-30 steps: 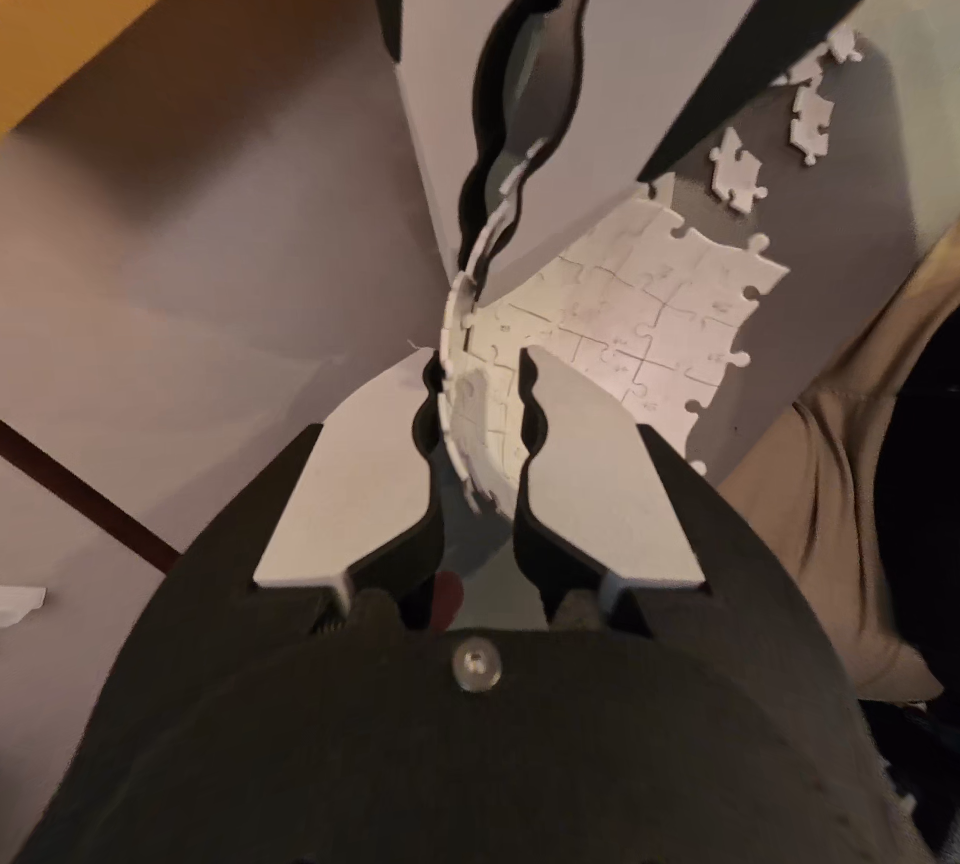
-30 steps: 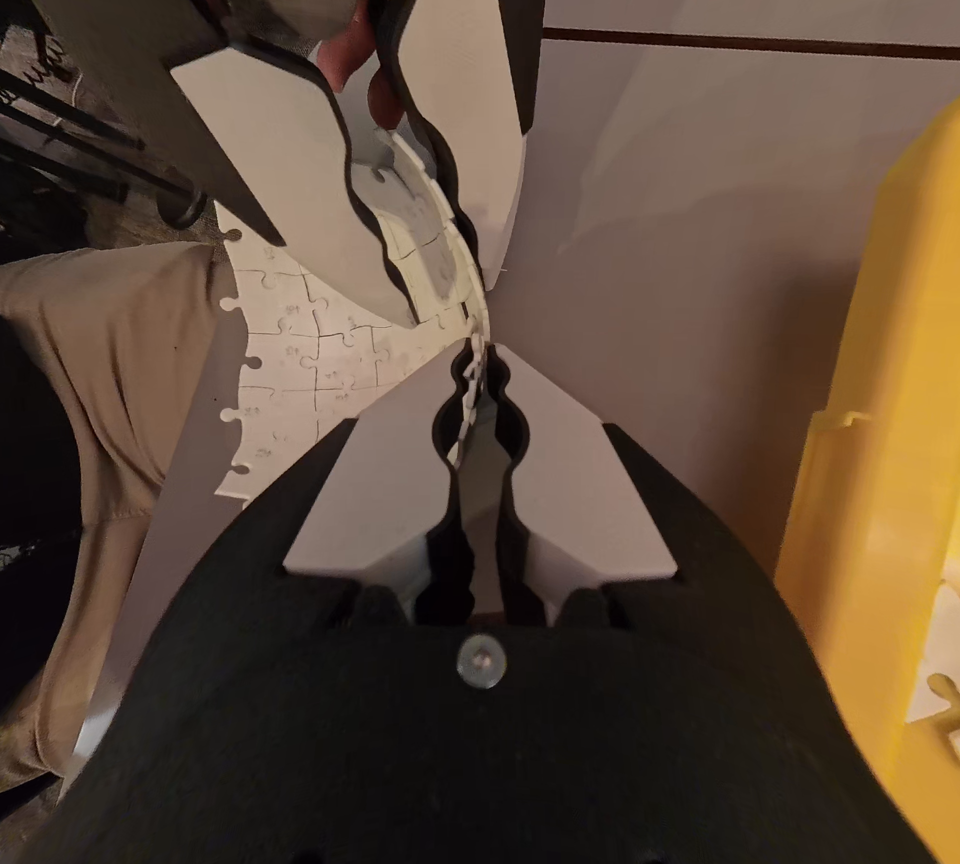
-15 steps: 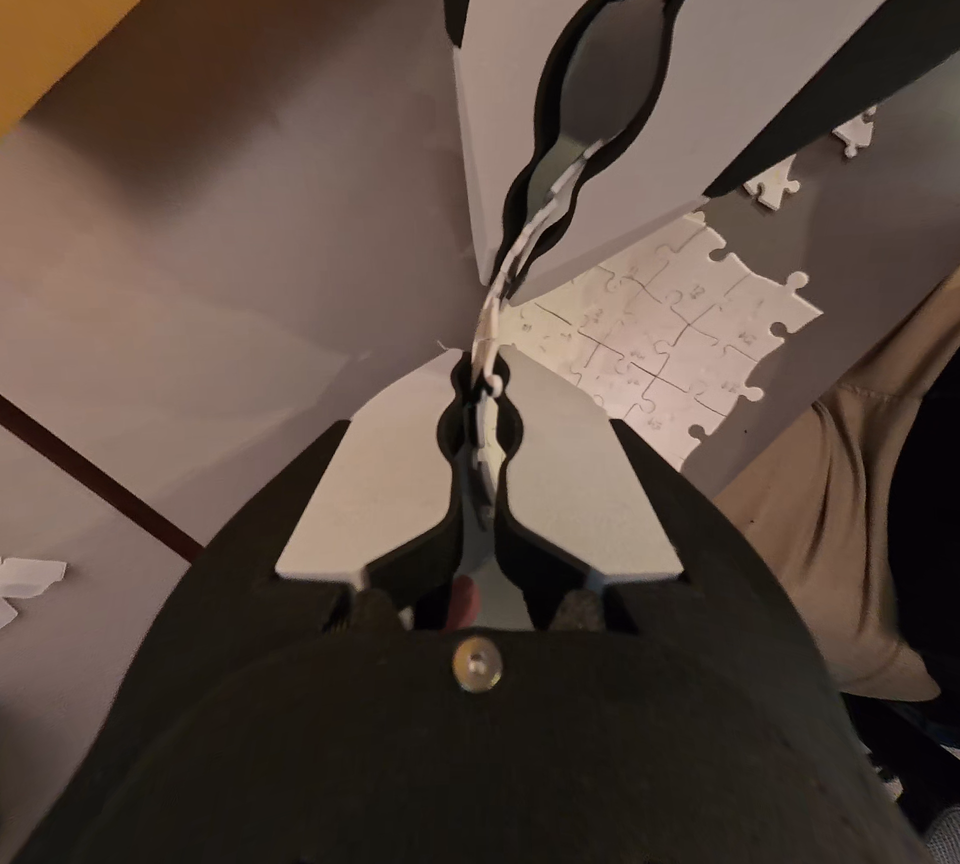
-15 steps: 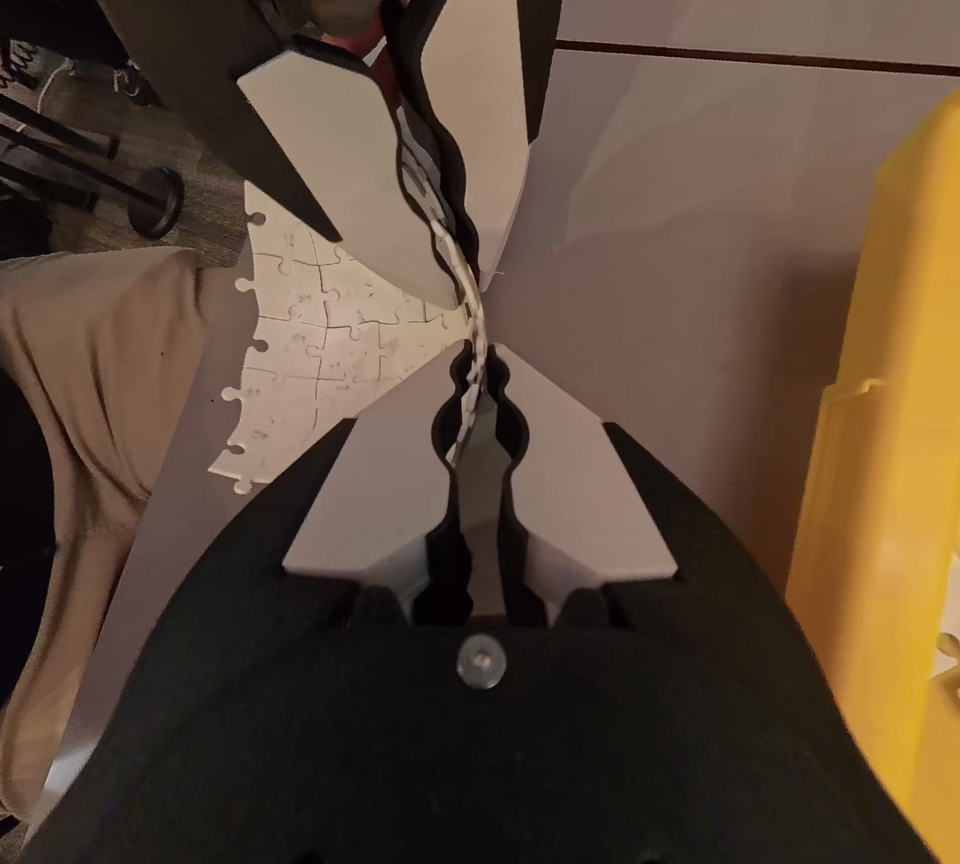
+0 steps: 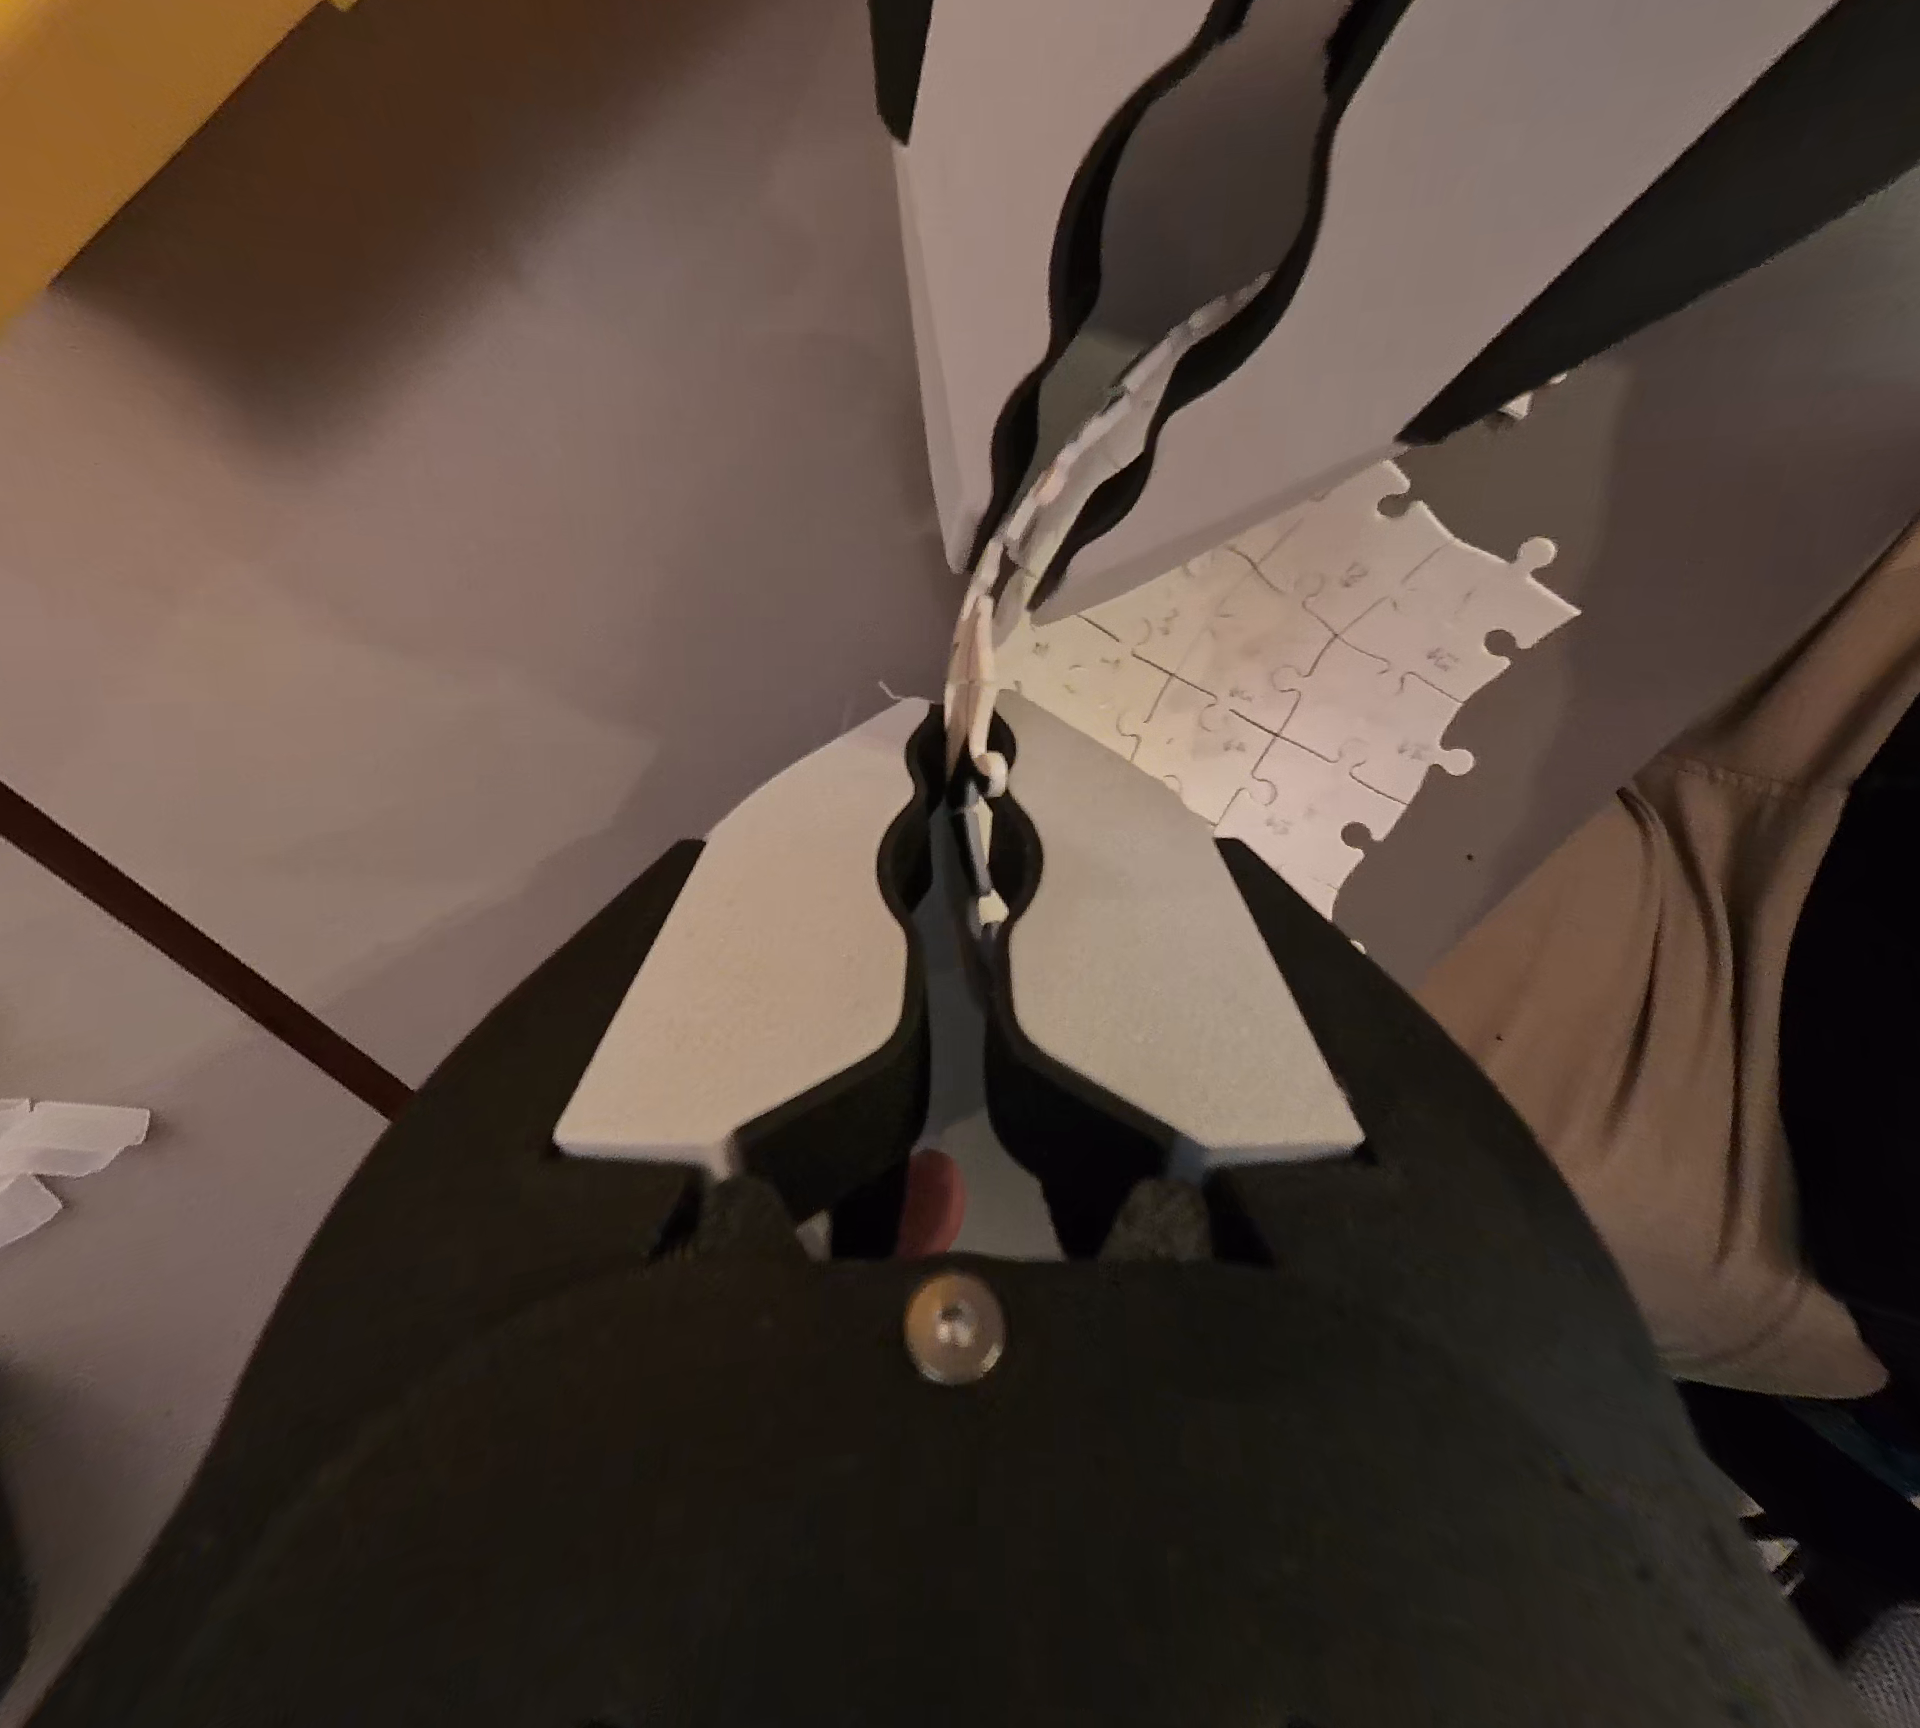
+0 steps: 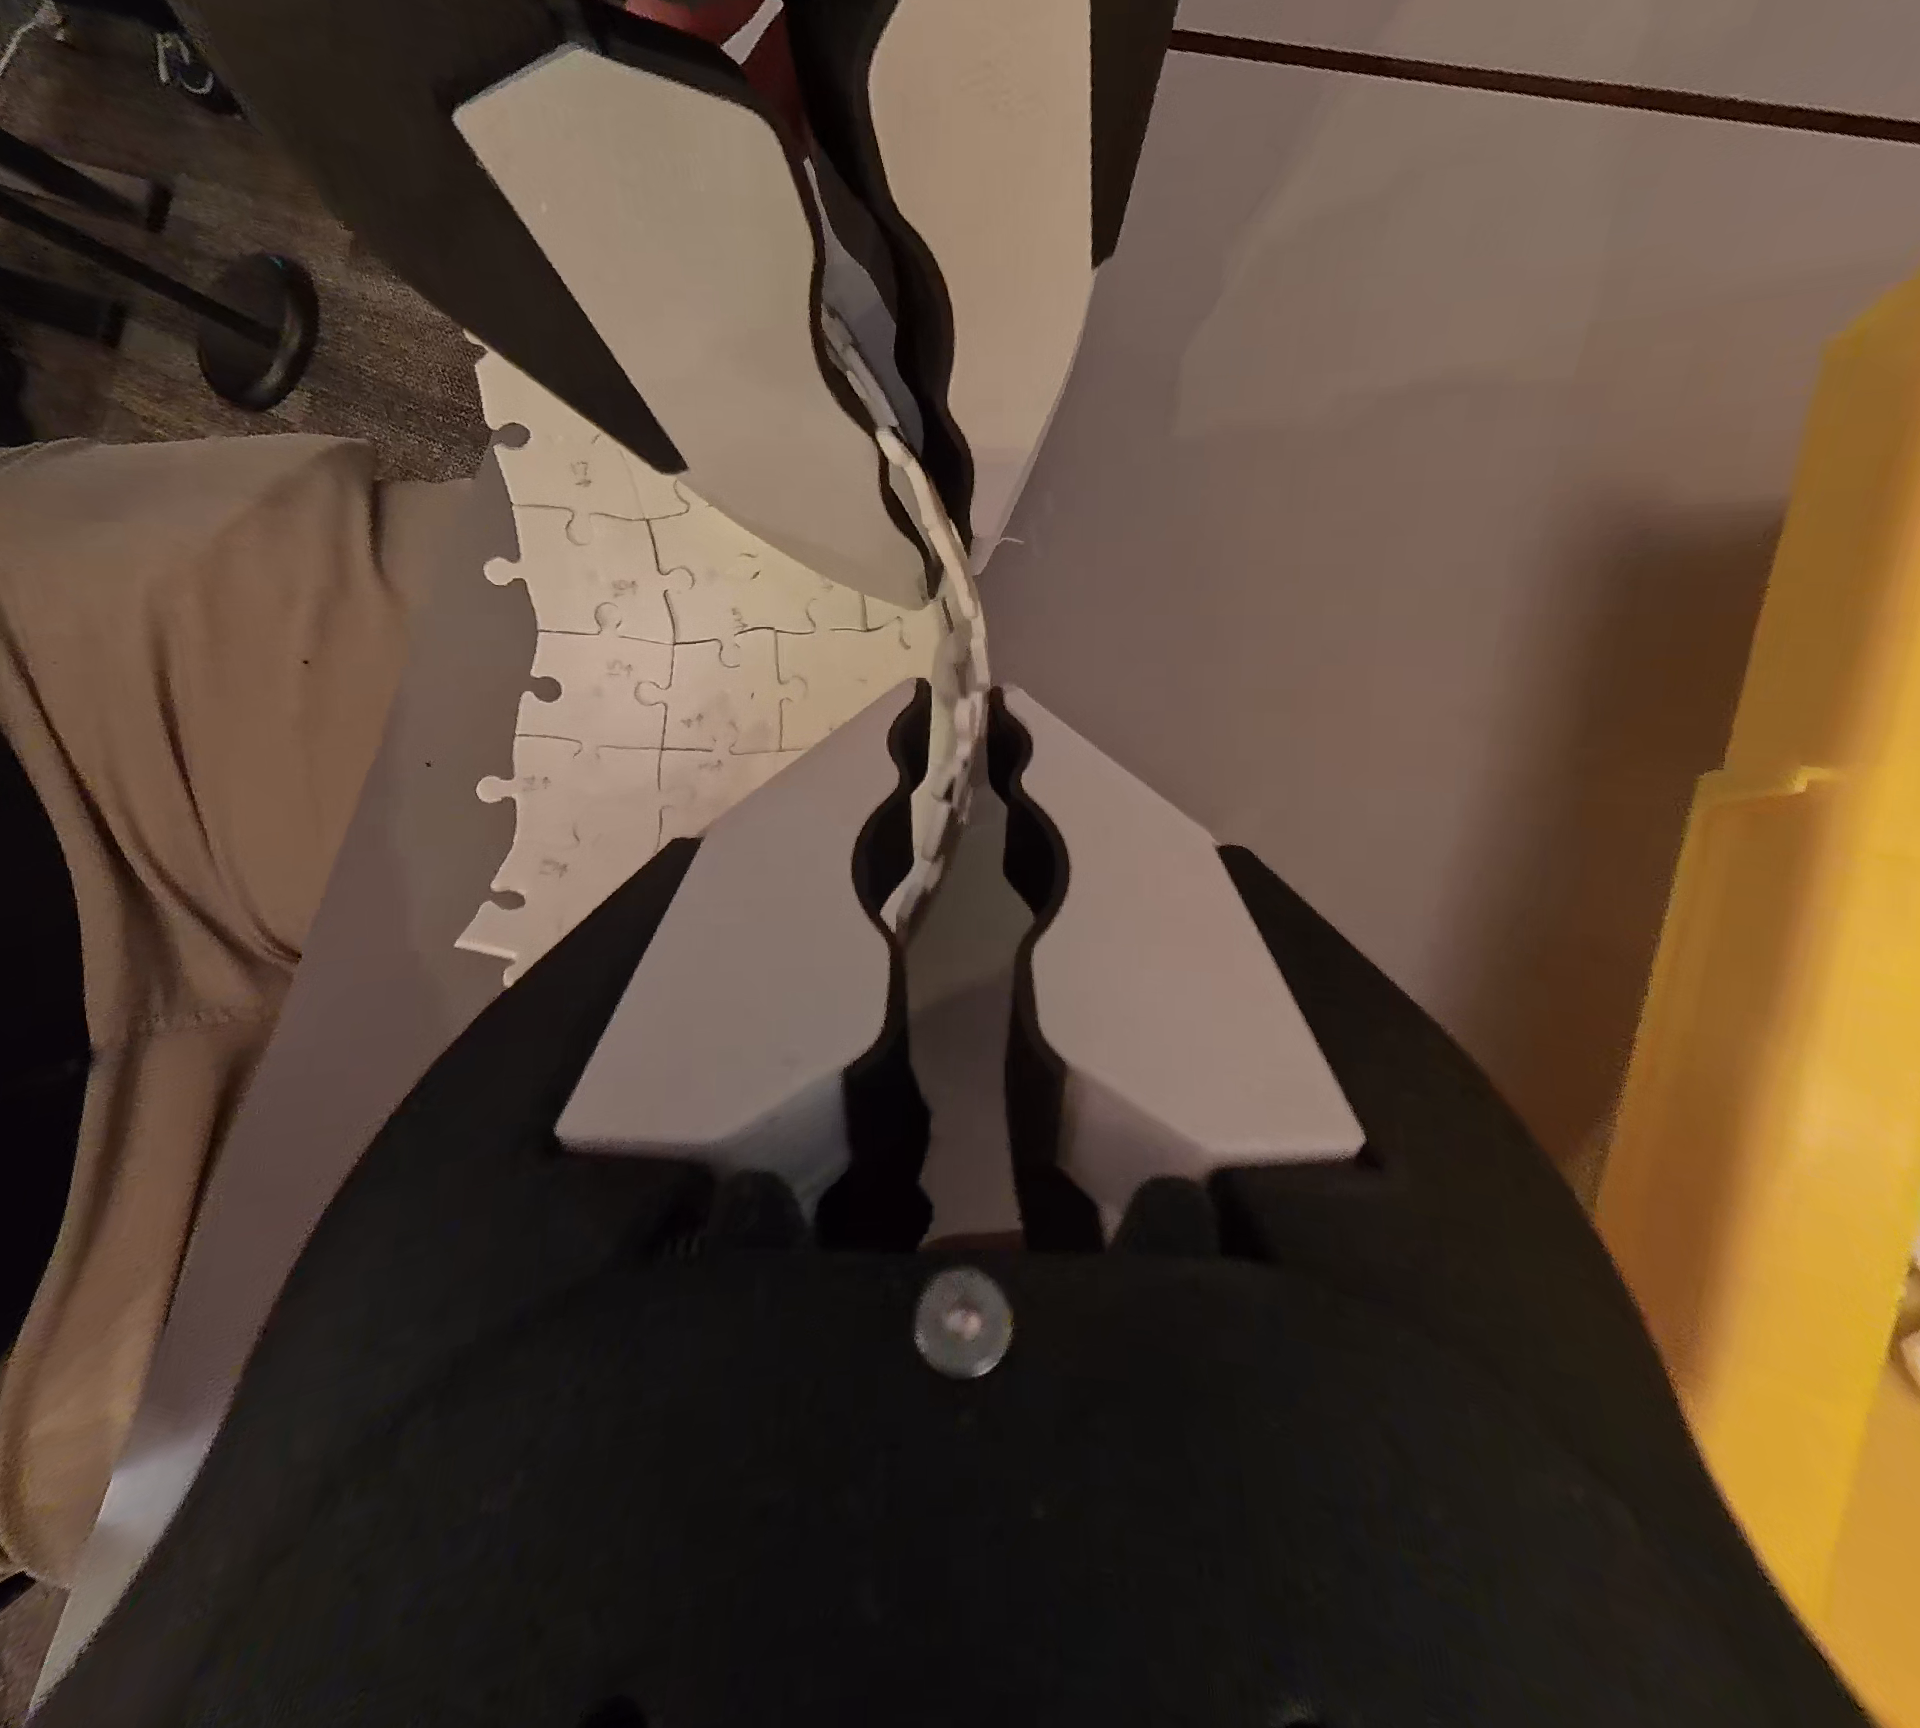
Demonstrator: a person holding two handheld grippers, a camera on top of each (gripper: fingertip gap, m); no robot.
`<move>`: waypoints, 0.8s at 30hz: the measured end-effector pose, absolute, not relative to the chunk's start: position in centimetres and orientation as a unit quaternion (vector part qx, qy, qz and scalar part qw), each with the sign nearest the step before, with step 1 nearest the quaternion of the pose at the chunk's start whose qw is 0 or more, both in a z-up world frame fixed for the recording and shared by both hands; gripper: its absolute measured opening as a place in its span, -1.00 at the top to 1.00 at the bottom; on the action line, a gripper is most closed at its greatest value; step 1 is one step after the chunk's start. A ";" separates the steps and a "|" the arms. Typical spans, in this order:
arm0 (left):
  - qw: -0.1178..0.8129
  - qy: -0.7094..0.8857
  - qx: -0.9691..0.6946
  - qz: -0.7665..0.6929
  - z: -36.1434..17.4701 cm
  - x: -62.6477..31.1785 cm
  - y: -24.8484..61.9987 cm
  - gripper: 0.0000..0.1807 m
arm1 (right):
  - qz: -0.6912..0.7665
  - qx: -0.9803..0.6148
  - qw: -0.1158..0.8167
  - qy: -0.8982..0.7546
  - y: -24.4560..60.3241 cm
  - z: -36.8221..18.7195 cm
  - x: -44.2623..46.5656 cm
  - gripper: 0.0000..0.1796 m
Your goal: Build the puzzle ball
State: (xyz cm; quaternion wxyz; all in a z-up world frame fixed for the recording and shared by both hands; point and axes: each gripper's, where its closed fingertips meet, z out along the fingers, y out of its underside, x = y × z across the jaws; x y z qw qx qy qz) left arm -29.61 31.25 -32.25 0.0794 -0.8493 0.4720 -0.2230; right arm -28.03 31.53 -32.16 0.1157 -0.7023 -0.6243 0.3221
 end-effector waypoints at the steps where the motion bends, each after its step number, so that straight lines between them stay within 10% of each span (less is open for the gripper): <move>1: 0.080 0.473 -0.849 -0.224 -32.2 -29.5 31.2 0.94 | 0.321 -0.701 0.115 -0.626 31.4 -32.2 -28.1 0.92; 24: 0.065 0.488 -0.840 -0.228 -32.0 -29.6 30.5 0.93 | 0.318 -0.698 0.136 -0.627 30.9 -32.1 -28.3 0.95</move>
